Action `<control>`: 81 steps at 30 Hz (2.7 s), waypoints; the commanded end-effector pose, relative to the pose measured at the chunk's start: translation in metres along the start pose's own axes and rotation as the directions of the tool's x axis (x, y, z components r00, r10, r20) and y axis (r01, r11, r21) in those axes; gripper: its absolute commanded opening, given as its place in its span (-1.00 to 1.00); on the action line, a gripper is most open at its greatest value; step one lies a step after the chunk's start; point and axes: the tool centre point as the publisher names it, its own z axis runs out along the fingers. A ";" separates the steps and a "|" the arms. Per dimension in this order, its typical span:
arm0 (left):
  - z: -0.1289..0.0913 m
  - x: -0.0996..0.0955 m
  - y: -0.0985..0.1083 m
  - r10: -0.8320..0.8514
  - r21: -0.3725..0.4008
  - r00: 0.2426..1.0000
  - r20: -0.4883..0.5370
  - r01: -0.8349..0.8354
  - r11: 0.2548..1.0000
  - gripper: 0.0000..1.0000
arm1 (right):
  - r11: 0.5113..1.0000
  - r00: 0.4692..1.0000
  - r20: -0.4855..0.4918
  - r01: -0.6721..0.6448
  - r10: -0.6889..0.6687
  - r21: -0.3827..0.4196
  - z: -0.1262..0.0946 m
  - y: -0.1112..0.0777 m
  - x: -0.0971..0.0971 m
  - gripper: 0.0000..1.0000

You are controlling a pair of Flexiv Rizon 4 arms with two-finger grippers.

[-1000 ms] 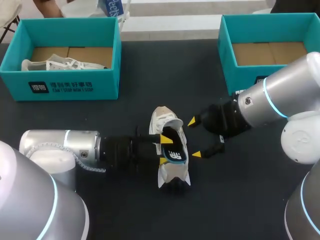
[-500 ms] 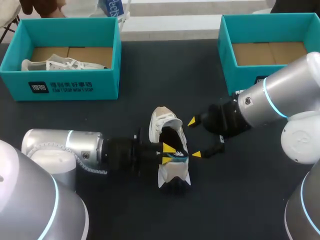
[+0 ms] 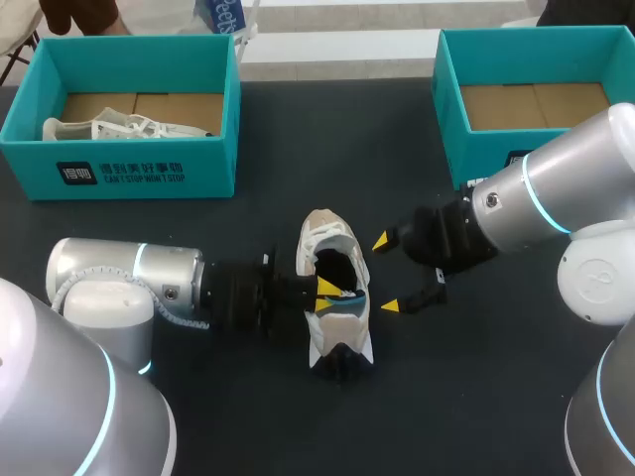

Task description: Take the shoe out of the shoebox, open the shoe tongue, remove and reinsert the insole, then place the shoe into the shoebox

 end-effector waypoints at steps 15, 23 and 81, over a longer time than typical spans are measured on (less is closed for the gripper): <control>-0.004 -0.011 -0.034 0.027 0.080 0.998 0.053 -0.031 0.996 -0.15 | 1.000 1.000 0.002 0.001 -0.001 -0.002 0.001 0.000 0.001 1.00; -0.004 -0.017 -0.046 0.047 0.101 0.997 0.062 -0.053 0.993 -0.18 | 1.000 1.000 0.002 0.001 -0.001 -0.002 0.001 0.000 0.001 1.00; -0.053 -0.118 -0.067 -0.036 0.020 0.838 -0.544 0.056 0.998 0.69 | 1.000 1.000 0.002 0.001 -0.001 -0.002 0.001 0.000 0.001 1.00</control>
